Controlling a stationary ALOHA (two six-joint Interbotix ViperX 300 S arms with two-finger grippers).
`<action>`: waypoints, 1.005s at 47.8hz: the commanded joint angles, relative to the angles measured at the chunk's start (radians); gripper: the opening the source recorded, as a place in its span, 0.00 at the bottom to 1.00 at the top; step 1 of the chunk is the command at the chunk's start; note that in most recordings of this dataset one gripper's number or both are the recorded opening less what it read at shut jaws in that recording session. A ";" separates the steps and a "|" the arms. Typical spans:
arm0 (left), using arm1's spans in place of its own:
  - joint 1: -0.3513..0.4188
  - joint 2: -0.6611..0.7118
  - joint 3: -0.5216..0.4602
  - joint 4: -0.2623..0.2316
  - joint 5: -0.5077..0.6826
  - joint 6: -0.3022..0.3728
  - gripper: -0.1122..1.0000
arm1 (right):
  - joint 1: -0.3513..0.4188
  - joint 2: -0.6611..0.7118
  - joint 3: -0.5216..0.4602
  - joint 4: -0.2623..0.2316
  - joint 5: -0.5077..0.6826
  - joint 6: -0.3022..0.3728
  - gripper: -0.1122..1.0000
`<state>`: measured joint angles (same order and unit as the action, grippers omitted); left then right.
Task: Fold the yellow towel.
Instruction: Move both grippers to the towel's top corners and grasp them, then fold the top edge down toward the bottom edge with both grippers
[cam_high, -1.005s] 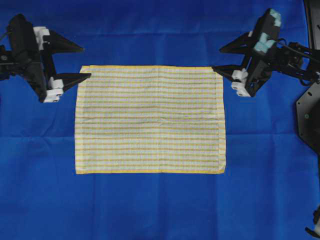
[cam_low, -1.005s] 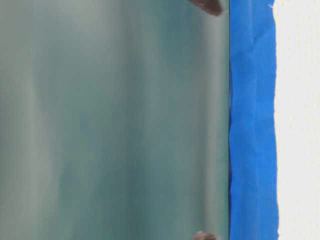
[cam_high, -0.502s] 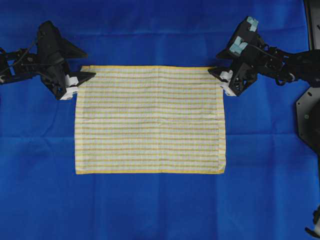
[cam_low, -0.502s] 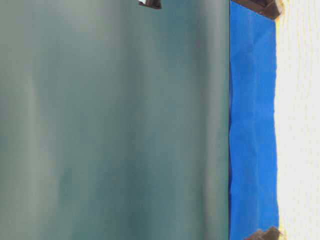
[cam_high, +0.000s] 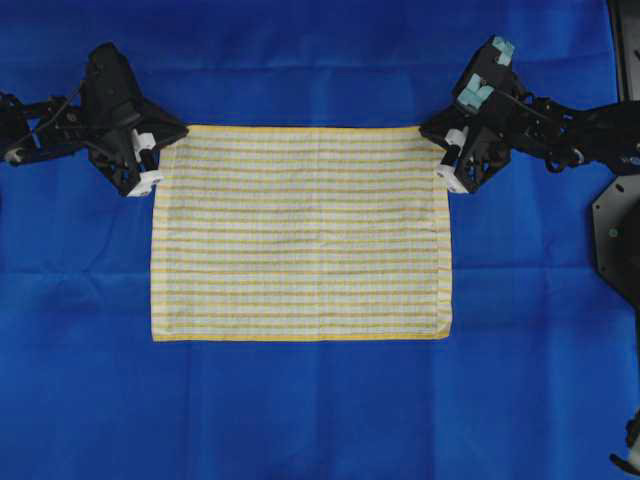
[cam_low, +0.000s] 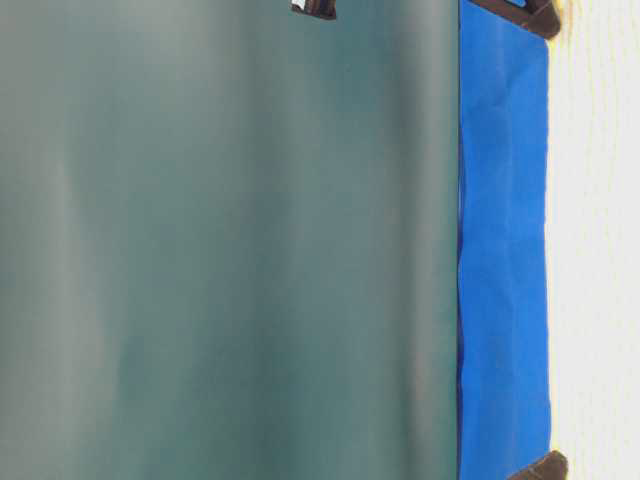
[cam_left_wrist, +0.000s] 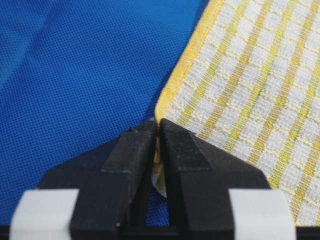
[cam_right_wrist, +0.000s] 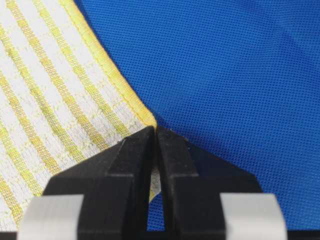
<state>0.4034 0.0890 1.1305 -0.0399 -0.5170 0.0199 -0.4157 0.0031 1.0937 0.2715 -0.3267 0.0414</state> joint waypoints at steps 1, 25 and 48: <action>0.006 0.006 0.003 -0.003 0.017 0.002 0.13 | -0.005 -0.008 -0.002 0.006 0.000 -0.002 0.12; 0.020 -0.164 -0.052 -0.003 0.167 0.064 0.13 | -0.015 -0.115 -0.009 0.006 0.028 -0.002 0.12; -0.046 -0.261 -0.048 -0.003 0.245 0.071 0.13 | 0.012 -0.186 -0.003 0.006 0.091 0.000 0.12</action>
<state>0.3866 -0.1304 1.0799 -0.0430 -0.2730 0.0936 -0.4249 -0.1457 1.0953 0.2761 -0.2470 0.0414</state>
